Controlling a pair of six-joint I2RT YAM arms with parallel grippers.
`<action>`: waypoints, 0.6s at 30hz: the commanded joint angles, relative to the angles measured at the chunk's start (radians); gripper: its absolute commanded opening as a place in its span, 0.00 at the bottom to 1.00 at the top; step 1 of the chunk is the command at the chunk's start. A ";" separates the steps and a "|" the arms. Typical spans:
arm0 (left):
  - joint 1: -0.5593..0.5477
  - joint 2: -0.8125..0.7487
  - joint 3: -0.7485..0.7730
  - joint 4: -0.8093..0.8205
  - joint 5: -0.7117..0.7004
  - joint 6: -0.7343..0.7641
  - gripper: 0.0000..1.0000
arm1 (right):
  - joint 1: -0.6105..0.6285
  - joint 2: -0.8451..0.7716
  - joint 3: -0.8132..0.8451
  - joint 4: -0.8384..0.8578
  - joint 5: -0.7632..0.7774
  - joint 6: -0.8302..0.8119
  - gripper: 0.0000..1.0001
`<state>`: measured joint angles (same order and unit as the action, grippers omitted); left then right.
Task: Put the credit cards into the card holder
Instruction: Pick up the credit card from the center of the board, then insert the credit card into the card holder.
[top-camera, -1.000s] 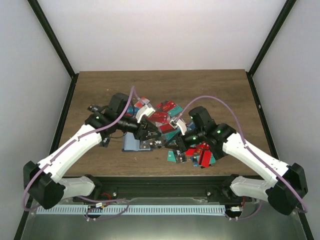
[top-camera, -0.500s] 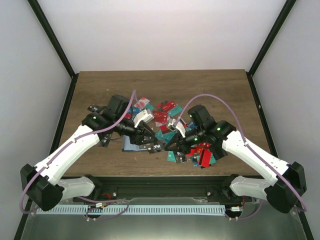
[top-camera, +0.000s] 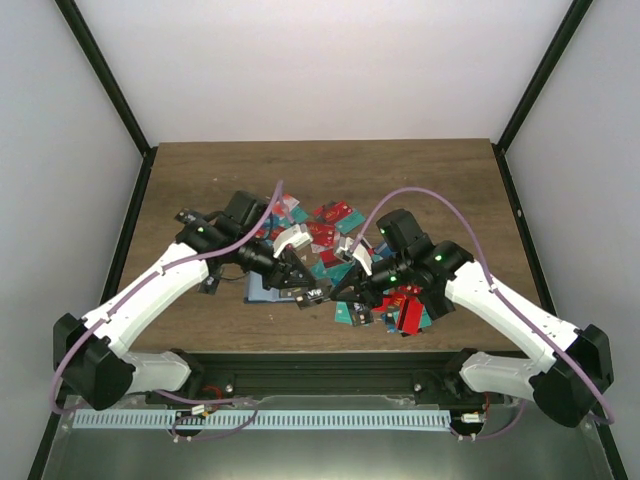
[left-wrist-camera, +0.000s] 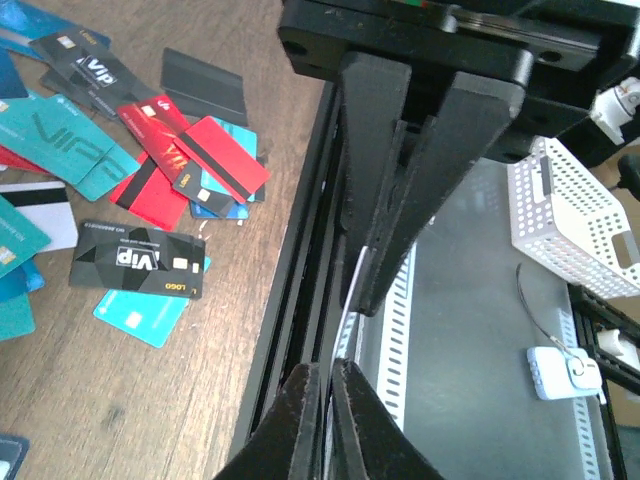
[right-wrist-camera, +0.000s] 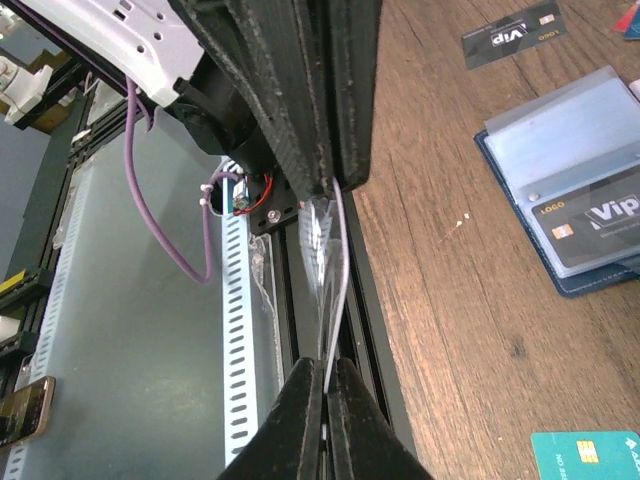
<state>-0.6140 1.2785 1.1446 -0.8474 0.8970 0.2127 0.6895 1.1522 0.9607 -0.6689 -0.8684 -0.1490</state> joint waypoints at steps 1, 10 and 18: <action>0.000 0.028 0.028 0.020 0.044 0.018 0.05 | -0.001 0.005 0.031 0.019 -0.014 -0.023 0.01; 0.000 0.029 0.026 0.025 0.082 0.021 0.13 | 0.000 0.013 0.034 0.031 -0.008 -0.010 0.01; 0.000 0.024 0.006 0.044 0.105 0.008 0.12 | -0.001 -0.004 0.023 0.059 -0.005 0.016 0.01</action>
<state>-0.6102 1.3060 1.1500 -0.8356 0.9554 0.2127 0.6884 1.1648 0.9607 -0.6544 -0.8635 -0.1413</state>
